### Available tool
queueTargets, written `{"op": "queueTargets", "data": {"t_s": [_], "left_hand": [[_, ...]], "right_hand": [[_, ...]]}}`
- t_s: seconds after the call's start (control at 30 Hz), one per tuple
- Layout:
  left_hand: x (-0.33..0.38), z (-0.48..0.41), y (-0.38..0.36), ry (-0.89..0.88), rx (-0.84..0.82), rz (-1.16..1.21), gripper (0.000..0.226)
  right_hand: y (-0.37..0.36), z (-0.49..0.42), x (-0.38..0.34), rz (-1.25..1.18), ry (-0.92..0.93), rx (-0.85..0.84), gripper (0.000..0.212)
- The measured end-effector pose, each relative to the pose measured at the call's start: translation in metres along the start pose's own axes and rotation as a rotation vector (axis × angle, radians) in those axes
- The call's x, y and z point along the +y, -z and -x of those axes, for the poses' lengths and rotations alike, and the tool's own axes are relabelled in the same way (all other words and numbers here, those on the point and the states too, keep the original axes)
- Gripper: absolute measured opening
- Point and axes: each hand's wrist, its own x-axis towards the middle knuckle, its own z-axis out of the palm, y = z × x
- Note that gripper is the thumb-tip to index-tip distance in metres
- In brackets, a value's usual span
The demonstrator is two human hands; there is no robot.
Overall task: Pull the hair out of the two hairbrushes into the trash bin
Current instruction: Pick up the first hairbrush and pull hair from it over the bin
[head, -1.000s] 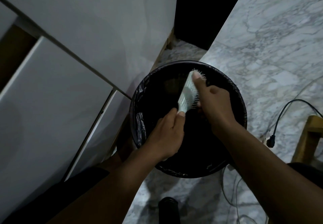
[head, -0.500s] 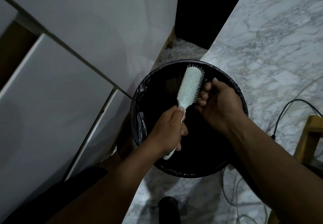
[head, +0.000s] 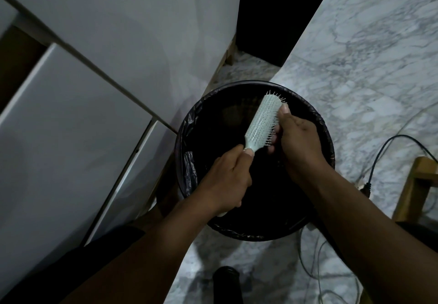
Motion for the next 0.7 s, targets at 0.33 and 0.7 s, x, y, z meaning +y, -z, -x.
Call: {"op": "queueTargets", "data": {"t_s": [0.33,0.7], "left_hand": [[-0.006,0.000,-0.003,0.017,-0.014,-0.052,0.032],[-0.009,0.003,-0.006,0.012,-0.105,-0.016,0.033]], "right_hand": [[0.005,-0.006,0.001,0.189,0.243,0.092,0.056],[0.013,-0.019,0.003,0.129,0.285,0.281,0.028]]}}
